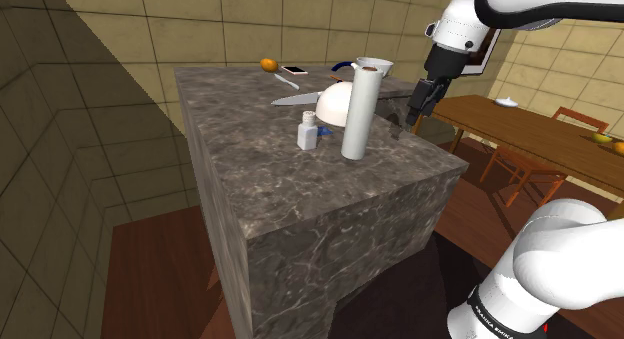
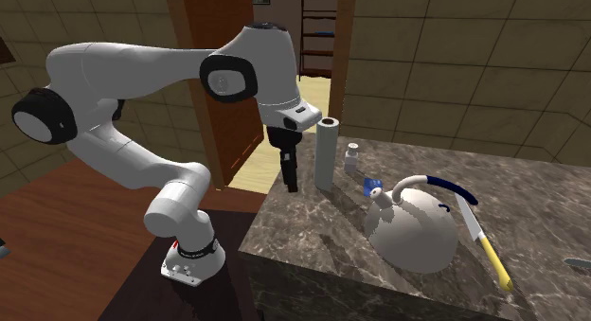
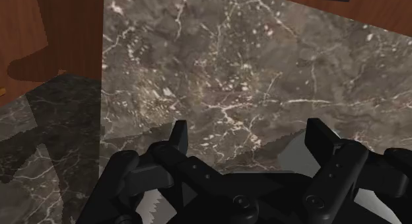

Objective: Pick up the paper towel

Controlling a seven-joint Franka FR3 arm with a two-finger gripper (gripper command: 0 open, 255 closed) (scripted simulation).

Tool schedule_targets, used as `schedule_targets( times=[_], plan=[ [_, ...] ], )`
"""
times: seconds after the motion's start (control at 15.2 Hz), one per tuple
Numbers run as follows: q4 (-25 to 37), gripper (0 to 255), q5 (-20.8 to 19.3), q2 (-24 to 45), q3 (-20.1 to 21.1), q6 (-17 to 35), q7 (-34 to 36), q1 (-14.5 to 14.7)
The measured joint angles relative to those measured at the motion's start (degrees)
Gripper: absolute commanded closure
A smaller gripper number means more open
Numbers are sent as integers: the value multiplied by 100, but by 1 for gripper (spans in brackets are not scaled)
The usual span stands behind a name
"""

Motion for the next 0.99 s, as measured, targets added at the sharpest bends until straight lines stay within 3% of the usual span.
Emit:
schedule_targets(
  times=[0.4,0.99],
  plan=[
    [695,0,234,370,445,-214,694,16],
    [2670,0,441,1422,1315,-878,2217,-111]
  ],
)
